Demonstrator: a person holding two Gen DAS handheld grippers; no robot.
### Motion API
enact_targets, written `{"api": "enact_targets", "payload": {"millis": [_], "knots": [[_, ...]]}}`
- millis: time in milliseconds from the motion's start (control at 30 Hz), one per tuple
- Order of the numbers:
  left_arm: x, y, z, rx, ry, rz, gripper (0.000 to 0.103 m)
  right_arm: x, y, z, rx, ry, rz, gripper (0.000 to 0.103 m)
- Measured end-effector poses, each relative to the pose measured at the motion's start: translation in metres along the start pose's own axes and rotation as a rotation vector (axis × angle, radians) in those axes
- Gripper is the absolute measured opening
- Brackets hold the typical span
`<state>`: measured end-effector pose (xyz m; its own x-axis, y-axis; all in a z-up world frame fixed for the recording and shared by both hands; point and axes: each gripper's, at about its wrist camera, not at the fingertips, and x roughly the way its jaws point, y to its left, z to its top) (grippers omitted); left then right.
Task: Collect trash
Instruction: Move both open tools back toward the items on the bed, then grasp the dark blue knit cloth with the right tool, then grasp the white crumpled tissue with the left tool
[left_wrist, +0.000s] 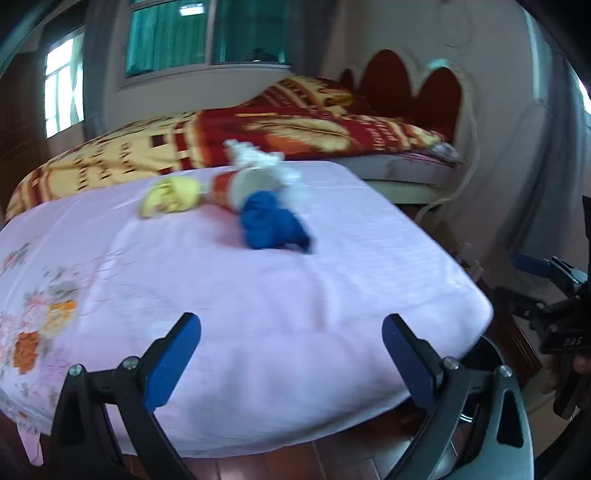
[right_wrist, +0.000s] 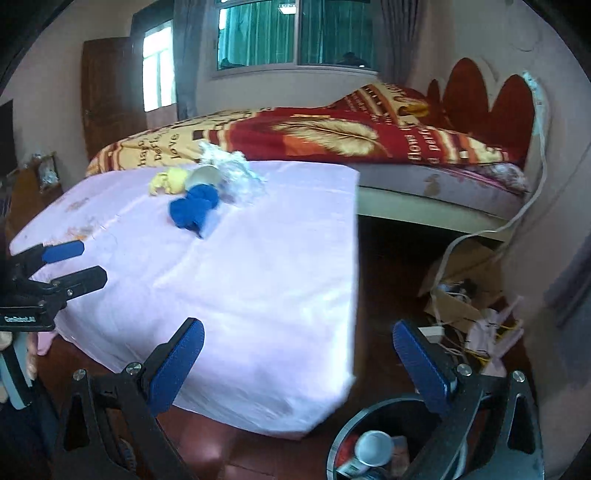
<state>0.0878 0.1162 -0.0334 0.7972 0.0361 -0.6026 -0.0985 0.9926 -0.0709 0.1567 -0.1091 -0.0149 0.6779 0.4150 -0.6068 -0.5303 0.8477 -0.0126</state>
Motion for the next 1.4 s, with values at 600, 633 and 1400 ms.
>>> {"api": "enact_targets", "payload": {"millis": [600,633,1400], "knots": [[0.023,0.104,0.017,-0.109,0.01,0.132,0.098,0.134,0.115,0.103,-0.042,0.061,0.12,0.103],[0.028,0.109,0.018,-0.116,0.019,0.136,0.098,0.142,0.117,0.106,-0.047,0.068,0.117,0.102],[0.091,0.068,0.054,-0.065,0.047,-0.006,0.086,0.178,0.065,0.104,-0.016,0.132,0.033,0.022]]}}
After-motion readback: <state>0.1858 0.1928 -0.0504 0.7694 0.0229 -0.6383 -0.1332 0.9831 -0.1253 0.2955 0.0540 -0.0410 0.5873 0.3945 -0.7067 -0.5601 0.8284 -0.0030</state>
